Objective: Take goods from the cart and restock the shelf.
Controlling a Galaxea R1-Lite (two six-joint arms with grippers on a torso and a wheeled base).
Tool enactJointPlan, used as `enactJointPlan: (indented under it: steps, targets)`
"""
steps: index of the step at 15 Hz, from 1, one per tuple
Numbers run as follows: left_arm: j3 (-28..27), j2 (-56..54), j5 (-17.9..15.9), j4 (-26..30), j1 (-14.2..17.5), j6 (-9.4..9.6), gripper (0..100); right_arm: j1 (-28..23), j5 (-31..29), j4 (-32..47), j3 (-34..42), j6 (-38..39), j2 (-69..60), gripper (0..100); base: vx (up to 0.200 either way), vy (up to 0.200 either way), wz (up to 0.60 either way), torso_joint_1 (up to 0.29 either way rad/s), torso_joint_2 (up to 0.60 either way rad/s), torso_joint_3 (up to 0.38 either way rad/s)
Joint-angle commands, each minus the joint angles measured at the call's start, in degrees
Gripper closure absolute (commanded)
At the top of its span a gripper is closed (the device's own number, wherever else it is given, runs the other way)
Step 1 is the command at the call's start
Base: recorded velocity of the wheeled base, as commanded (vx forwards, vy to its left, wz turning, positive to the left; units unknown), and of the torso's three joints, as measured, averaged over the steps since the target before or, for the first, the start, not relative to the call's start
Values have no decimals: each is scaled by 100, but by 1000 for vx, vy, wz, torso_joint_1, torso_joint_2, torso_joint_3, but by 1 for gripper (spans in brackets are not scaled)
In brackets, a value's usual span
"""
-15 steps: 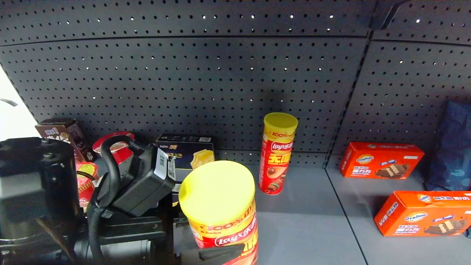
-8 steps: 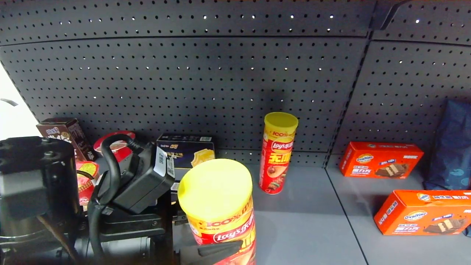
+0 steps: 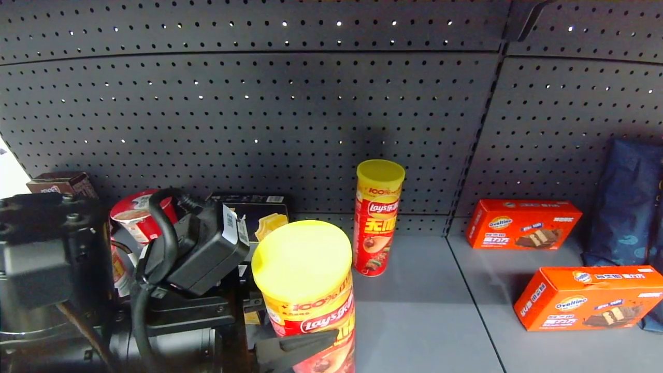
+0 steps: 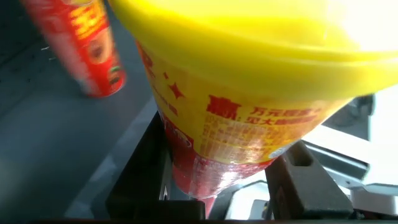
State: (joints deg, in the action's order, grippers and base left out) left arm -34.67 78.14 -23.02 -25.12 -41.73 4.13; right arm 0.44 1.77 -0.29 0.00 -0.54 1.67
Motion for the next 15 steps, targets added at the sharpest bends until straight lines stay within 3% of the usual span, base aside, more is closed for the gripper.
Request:
enactJointPlan:
  steps: [1, 2, 5, 8, 12, 15]
  targets:
    - [-40, 8, 69, -1, -2, 0, 100, 18, 87, -41, -510, -87, 290, 0, 0, 0, 0, 0, 0, 0]
    - [-75, 26, 271, -10, -55, 26, 100, 369, 351, 135, -1863, -69, 1784, 0, 0, 0, 0, 0, 0, 0]
    - [-84, 131, 350, -36, -81, 79, 100, 1028, 544, -296, -2347, -149, 3226, 0, 0, 0, 0, 0, 0, 0]
    - [-84, 131, 350, -36, -20, 79, 100, 1837, 1238, -1122, -3050, -149, 4931, 0, 0, 0, 0, 0, 0, 0]
    - [4, 105, 359, -28, -2, 70, 100, 2092, 1739, -1553, -3867, -298, 6425, 0, 0, 0, 0, 0, 0, 0]
    - [-5, 87, 359, -28, 7, 61, 100, 1986, 2671, -1825, -4421, -737, 7216, 0, 0, 0, 0, 0, 0, 0]
